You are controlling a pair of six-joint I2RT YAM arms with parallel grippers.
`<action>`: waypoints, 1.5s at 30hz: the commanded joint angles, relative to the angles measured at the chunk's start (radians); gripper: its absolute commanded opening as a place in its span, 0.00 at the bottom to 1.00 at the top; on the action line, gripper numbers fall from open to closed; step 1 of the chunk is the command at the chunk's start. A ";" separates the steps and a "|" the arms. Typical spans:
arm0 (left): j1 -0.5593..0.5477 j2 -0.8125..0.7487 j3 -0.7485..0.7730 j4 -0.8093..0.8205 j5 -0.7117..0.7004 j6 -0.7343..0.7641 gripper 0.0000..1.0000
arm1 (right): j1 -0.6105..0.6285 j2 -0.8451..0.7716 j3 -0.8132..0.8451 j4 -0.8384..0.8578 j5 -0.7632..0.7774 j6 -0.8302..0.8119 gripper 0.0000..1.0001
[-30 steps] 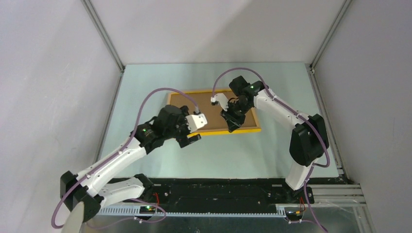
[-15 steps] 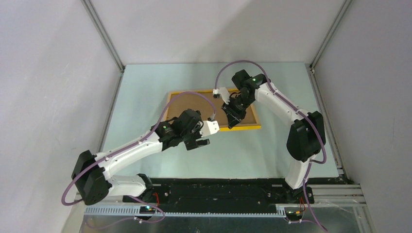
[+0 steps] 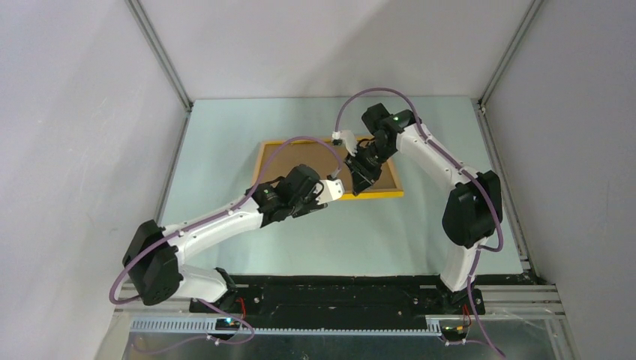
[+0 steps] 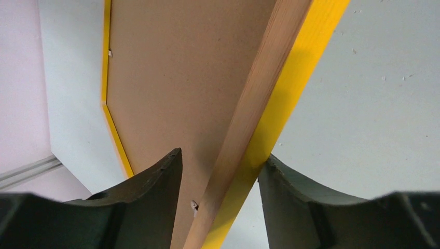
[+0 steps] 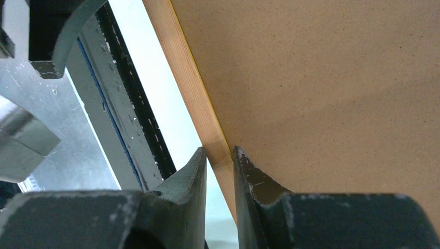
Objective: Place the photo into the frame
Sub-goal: Turn over the photo frame at the center of the board.
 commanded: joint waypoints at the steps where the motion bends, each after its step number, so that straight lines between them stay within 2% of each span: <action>1: -0.006 0.013 0.045 0.045 -0.024 -0.012 0.56 | -0.018 -0.008 0.064 -0.051 -0.064 0.045 0.00; 7: -0.009 0.011 0.051 0.045 -0.029 -0.009 0.39 | -0.029 -0.004 0.079 -0.061 -0.087 0.059 0.00; 8: -0.008 0.011 0.053 0.045 -0.031 -0.008 0.36 | -0.032 -0.006 0.081 -0.059 -0.088 0.063 0.03; 10: -0.008 0.006 0.056 0.044 -0.036 -0.001 0.24 | -0.035 -0.014 0.082 -0.053 -0.083 0.072 0.08; 11: -0.008 0.006 0.056 0.044 -0.038 0.004 0.21 | -0.036 -0.019 0.082 -0.051 -0.078 0.077 0.10; 13: -0.007 0.007 0.062 0.044 -0.044 0.011 0.12 | -0.040 -0.036 0.086 -0.041 -0.062 0.087 0.20; 14: -0.007 0.007 0.063 0.045 -0.048 0.015 0.04 | -0.043 -0.040 0.089 -0.040 -0.056 0.089 0.28; 16: -0.007 0.006 0.068 0.045 -0.054 0.021 0.01 | -0.049 -0.059 0.095 -0.034 -0.040 0.102 0.36; 23: -0.007 -0.026 0.087 0.041 -0.073 0.060 0.00 | -0.067 -0.197 0.082 0.031 0.053 0.120 0.52; 31: -0.008 -0.071 0.106 0.029 -0.066 0.091 0.00 | -0.054 -0.382 -0.036 0.138 0.158 0.109 0.70; 39: -0.007 -0.131 0.140 0.008 -0.048 0.095 0.00 | 0.030 -0.545 -0.222 0.268 0.269 0.084 0.78; 45: -0.008 -0.176 0.158 -0.006 -0.015 0.108 0.00 | 0.134 -0.587 -0.268 0.308 0.401 0.042 0.79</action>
